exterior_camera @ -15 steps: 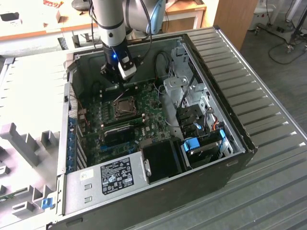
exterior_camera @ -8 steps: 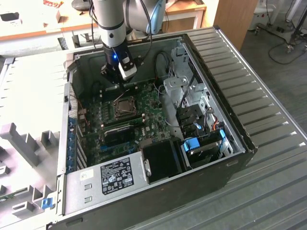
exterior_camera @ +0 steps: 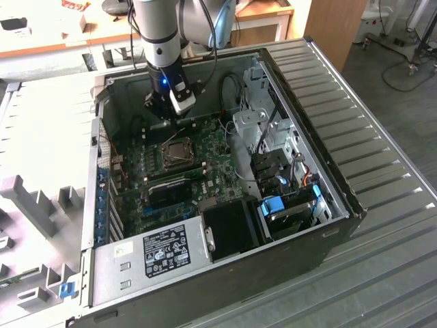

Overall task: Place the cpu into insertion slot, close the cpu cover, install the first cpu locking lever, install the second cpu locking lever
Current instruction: 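Install the first cpu locking lever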

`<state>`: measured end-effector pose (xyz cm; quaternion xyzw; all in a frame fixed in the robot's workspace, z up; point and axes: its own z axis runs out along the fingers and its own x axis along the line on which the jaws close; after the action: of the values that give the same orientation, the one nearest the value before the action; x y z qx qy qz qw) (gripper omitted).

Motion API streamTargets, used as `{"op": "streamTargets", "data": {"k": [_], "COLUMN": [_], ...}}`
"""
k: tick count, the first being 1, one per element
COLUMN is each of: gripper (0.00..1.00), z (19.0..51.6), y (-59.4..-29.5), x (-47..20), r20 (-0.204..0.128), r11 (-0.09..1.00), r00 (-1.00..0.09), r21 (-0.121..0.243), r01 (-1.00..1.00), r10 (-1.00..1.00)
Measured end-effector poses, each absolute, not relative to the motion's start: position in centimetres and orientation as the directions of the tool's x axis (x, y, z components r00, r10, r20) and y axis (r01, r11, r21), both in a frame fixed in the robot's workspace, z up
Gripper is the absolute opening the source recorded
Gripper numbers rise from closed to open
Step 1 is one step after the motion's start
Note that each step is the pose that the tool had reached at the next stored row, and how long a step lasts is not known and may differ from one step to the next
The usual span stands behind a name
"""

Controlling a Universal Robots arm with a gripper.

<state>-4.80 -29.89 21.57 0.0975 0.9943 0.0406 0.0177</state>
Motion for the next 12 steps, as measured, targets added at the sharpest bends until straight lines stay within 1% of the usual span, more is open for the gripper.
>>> {"op": "streamTargets", "data": {"k": [12], "gripper": [0.1], "z": [21.26], "y": [-29.89], "x": [-4.75], "r20": [-0.028], "r11": [0.978], "r00": [-0.98], "r21": [0.083], "r01": [0.192], "r10": [0.195]}}
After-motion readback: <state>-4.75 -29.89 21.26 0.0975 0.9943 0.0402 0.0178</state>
